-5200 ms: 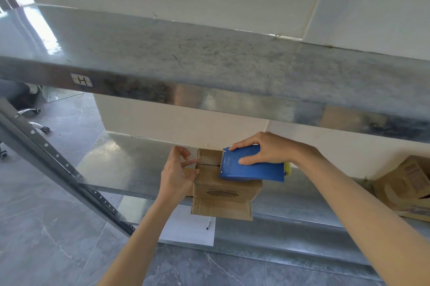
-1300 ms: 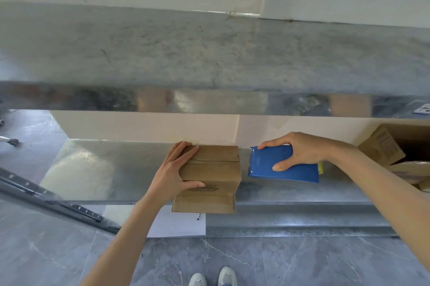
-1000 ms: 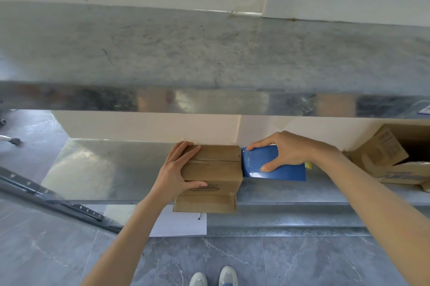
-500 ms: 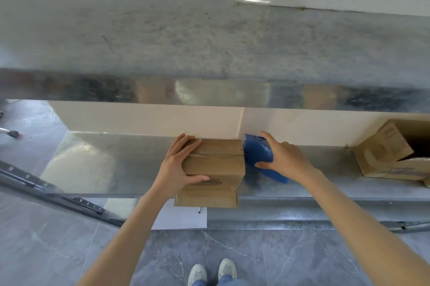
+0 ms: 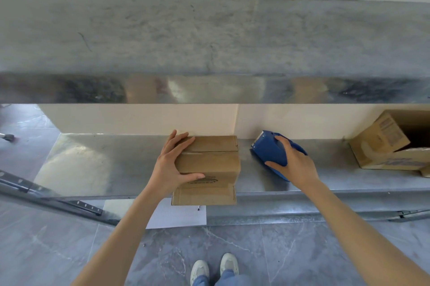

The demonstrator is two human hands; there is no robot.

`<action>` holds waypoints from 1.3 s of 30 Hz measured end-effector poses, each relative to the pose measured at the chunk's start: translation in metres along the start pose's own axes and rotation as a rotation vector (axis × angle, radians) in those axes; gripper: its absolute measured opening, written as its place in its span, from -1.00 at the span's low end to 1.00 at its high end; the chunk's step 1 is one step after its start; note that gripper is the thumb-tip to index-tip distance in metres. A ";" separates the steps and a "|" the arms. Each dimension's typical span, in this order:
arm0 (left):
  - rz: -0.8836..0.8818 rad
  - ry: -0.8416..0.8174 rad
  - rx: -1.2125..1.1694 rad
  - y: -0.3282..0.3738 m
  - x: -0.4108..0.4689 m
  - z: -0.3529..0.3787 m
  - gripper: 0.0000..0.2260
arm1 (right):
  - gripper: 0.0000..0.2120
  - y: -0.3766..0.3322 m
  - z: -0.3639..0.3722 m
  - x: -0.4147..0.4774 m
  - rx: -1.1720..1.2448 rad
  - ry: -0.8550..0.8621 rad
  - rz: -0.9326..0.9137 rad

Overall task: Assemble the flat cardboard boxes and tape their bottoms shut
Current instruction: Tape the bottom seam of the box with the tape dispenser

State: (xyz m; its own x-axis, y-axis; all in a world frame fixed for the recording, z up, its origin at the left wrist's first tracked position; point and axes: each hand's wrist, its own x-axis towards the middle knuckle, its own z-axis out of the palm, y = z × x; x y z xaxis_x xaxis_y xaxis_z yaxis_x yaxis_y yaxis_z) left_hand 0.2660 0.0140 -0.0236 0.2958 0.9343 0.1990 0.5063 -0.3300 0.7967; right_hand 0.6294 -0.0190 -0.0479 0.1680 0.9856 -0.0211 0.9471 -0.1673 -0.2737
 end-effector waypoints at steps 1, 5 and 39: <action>-0.001 -0.001 -0.001 0.000 0.000 0.000 -0.18 | -0.29 0.000 0.000 -0.001 0.007 0.025 -0.016; -0.009 -0.010 -0.015 0.001 0.000 -0.001 -0.18 | -0.39 -0.003 -0.006 -0.002 -0.073 0.070 -0.054; -0.013 -0.095 0.224 0.009 0.003 -0.006 0.08 | -0.46 -0.157 -0.002 -0.001 0.103 0.012 -0.342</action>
State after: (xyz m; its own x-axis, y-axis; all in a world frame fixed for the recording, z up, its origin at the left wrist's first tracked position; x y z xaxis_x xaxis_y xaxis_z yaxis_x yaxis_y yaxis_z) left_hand 0.2664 0.0143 -0.0124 0.3576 0.9252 0.1269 0.6745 -0.3499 0.6501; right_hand 0.4814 0.0066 -0.0032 -0.1507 0.9836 0.0994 0.9167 0.1767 -0.3583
